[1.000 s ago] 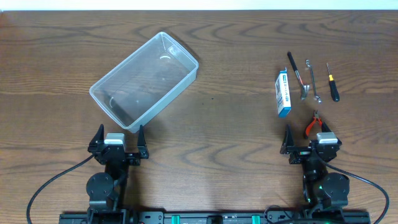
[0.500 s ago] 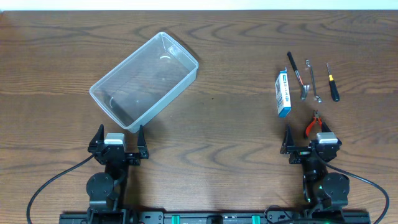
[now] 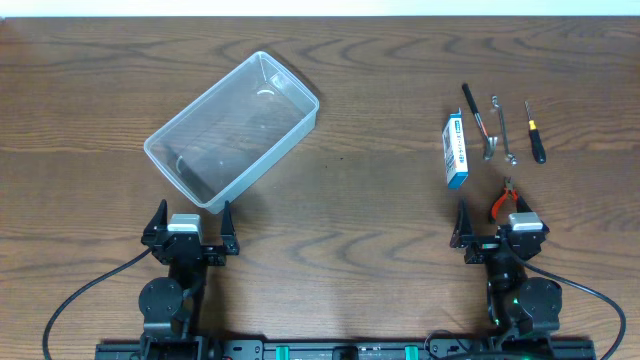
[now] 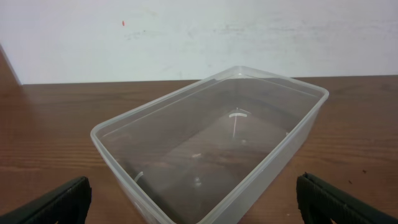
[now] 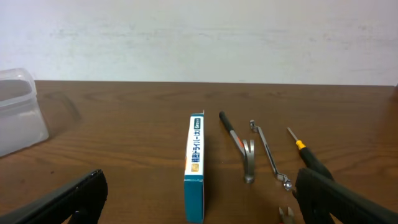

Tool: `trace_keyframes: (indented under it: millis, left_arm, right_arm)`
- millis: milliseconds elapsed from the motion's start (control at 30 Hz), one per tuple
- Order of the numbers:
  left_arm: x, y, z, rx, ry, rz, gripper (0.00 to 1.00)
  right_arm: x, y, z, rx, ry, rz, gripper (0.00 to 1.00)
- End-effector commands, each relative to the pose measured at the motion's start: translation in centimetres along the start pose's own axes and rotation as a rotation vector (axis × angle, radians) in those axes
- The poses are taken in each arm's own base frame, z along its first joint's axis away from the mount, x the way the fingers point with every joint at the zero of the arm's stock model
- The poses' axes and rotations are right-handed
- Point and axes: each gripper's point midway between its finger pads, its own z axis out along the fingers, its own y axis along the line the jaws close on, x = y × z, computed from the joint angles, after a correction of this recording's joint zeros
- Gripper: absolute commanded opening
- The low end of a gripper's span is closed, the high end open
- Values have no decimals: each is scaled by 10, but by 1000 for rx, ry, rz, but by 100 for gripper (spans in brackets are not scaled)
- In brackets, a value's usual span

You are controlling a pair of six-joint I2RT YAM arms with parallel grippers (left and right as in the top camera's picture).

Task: Pack container

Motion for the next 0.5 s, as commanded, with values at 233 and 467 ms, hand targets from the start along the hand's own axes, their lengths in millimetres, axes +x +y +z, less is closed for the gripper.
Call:
trace_keyframes:
  millis: [233, 467]
  left_arm:
    - [15, -3, 2, 22, 37, 5, 98]
    - [15, -3, 2, 22, 37, 5, 98]
  right_arm:
    - [-3, -1, 0, 7, -10, -3, 99]
    - [-73, -13, -6, 86, -115, 3, 99]
